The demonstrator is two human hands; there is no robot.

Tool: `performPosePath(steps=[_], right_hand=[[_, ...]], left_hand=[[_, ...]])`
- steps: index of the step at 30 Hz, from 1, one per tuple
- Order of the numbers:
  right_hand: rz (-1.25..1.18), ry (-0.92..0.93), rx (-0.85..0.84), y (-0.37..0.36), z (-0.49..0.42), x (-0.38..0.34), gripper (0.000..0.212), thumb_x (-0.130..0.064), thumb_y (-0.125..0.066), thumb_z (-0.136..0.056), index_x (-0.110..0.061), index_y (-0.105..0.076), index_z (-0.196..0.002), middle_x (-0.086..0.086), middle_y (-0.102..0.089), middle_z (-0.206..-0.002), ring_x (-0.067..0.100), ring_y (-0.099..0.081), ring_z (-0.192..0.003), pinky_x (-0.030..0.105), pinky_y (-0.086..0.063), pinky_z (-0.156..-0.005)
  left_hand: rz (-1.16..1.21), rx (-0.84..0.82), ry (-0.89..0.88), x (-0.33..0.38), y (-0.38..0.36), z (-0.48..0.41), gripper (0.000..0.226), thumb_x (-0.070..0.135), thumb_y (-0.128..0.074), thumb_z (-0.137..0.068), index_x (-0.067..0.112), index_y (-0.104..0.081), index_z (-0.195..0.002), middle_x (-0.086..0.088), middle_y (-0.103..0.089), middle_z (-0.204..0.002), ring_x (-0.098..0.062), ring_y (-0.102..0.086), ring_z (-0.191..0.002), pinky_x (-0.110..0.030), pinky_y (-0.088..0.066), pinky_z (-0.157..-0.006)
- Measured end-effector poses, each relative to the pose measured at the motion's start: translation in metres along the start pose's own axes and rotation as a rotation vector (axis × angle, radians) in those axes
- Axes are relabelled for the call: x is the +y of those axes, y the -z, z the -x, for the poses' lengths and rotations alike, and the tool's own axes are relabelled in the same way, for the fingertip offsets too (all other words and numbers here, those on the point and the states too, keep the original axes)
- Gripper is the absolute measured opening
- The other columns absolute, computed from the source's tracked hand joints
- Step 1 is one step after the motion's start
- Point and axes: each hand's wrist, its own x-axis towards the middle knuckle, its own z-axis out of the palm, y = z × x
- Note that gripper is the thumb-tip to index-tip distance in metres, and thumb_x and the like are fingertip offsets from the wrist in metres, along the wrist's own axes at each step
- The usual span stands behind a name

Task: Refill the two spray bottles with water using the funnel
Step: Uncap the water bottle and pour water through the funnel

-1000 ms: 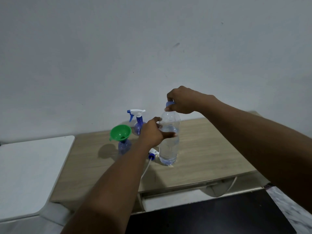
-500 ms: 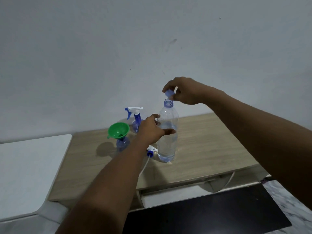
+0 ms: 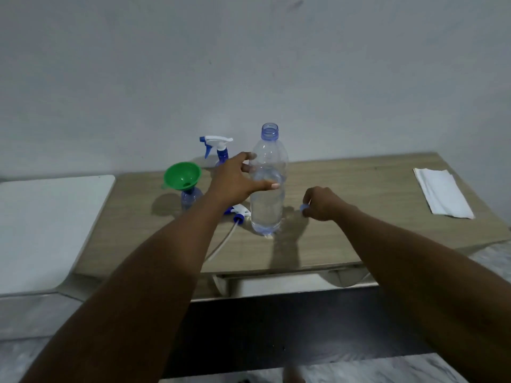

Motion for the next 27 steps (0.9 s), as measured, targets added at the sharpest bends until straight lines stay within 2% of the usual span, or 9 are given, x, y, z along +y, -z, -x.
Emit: performPosePath(steps=[3,8,11,14,17,20,23,25,27], right_hand=[[0.044,-0.008,-0.075,-0.036,-0.006,0.017,0.034,-0.026,-0.07,-0.085,-0.007,-0.066,-0.113,0.017,-0.067,-0.114,0.033,-0.063,-0.104,0.038,-0.055,-0.087],[0.097,0.019,-0.09,-0.071,-0.017,0.032,0.033,-0.033,-0.063,-0.085,-0.015,-0.062,-0.112,0.015,-0.063,-0.118,0.034,-0.061,-0.105,0.034,-0.051,-0.085],[0.108,0.033,-0.094,-0.08,-0.021,0.036,0.03,-0.032,-0.063,-0.085,-0.015,-0.062,-0.111,0.013,-0.062,-0.118,0.032,-0.06,-0.106,0.031,-0.046,-0.079],[0.061,0.045,-0.117,-0.073,-0.027,0.034,0.041,-0.033,-0.07,-0.08,-0.014,-0.062,-0.115,0.013,-0.063,-0.118,0.032,-0.06,-0.109,0.033,-0.05,-0.085],[-0.293,0.086,-0.028,-0.048,-0.024,0.015,0.043,-0.025,-0.072,-0.076,-0.015,-0.064,-0.117,0.011,-0.07,-0.108,0.028,-0.067,-0.1,0.036,-0.054,-0.087],[-0.749,0.215,-0.107,-0.015,-0.015,-0.013,0.068,-0.02,-0.07,-0.063,-0.02,-0.056,-0.129,0.011,-0.062,-0.121,0.022,-0.067,-0.093,0.036,-0.058,-0.075],[-0.828,0.395,-0.209,0.006,-0.005,-0.034,0.085,-0.016,-0.078,-0.06,-0.035,-0.047,-0.138,-0.001,-0.06,-0.131,0.019,-0.063,-0.112,0.036,-0.058,-0.085],[-0.837,0.433,-0.168,0.01,0.0,-0.046,0.08,-0.019,-0.086,-0.063,-0.037,-0.052,-0.133,-0.006,-0.063,-0.128,0.015,-0.061,-0.116,0.036,-0.055,-0.092],[-0.893,0.41,-0.067,0.008,0.003,-0.056,0.072,-0.02,-0.09,-0.064,-0.03,-0.057,-0.127,-0.007,-0.066,-0.122,0.014,-0.061,-0.114,0.034,-0.054,-0.093]], left_hand=[[0.031,0.0,0.013,0.0,-0.001,0.001,0.096,0.053,-0.093,-0.053,0.029,-0.053,-0.136,0.006,-0.065,-0.116,-0.005,-0.062,-0.104,-0.026,-0.053,-0.088],[0.067,0.018,0.008,-0.002,-0.002,0.004,0.093,0.049,-0.093,-0.055,0.029,-0.053,-0.137,0.004,-0.064,-0.117,0.001,-0.06,-0.101,-0.024,-0.055,-0.087],[0.084,0.022,0.023,-0.003,-0.004,0.006,0.093,0.048,-0.094,-0.054,0.03,-0.054,-0.136,0.002,-0.065,-0.119,-0.004,-0.063,-0.103,-0.029,-0.057,-0.09],[0.092,0.025,0.036,-0.004,-0.005,0.006,0.093,0.048,-0.094,-0.053,0.032,-0.054,-0.135,-0.003,-0.067,-0.12,-0.013,-0.066,-0.106,-0.033,-0.058,-0.091],[0.129,0.021,0.064,-0.001,-0.005,0.007,0.096,0.046,-0.095,-0.052,0.032,-0.054,-0.137,0.002,-0.068,-0.117,-0.011,-0.066,-0.106,-0.031,-0.058,-0.089],[0.16,-0.007,0.093,0.001,-0.003,0.006,0.1,0.045,-0.096,-0.049,0.03,-0.053,-0.139,0.009,-0.067,-0.115,-0.007,-0.065,-0.106,-0.029,-0.057,-0.088],[0.208,-0.034,0.165,0.001,0.0,0.004,0.095,0.048,-0.095,-0.051,0.026,-0.056,-0.134,0.004,-0.069,-0.118,-0.013,-0.067,-0.108,-0.035,-0.058,-0.087],[0.23,-0.038,0.224,0.006,0.005,0.005,0.081,0.052,-0.09,-0.058,0.026,-0.06,-0.128,0.001,-0.07,-0.117,-0.018,-0.069,-0.103,-0.036,-0.059,-0.085],[0.243,0.0,0.232,0.014,0.013,0.008,0.072,0.061,-0.082,-0.063,0.023,-0.064,-0.122,-0.004,-0.072,-0.111,-0.02,-0.074,-0.091,-0.033,-0.06,-0.08]])
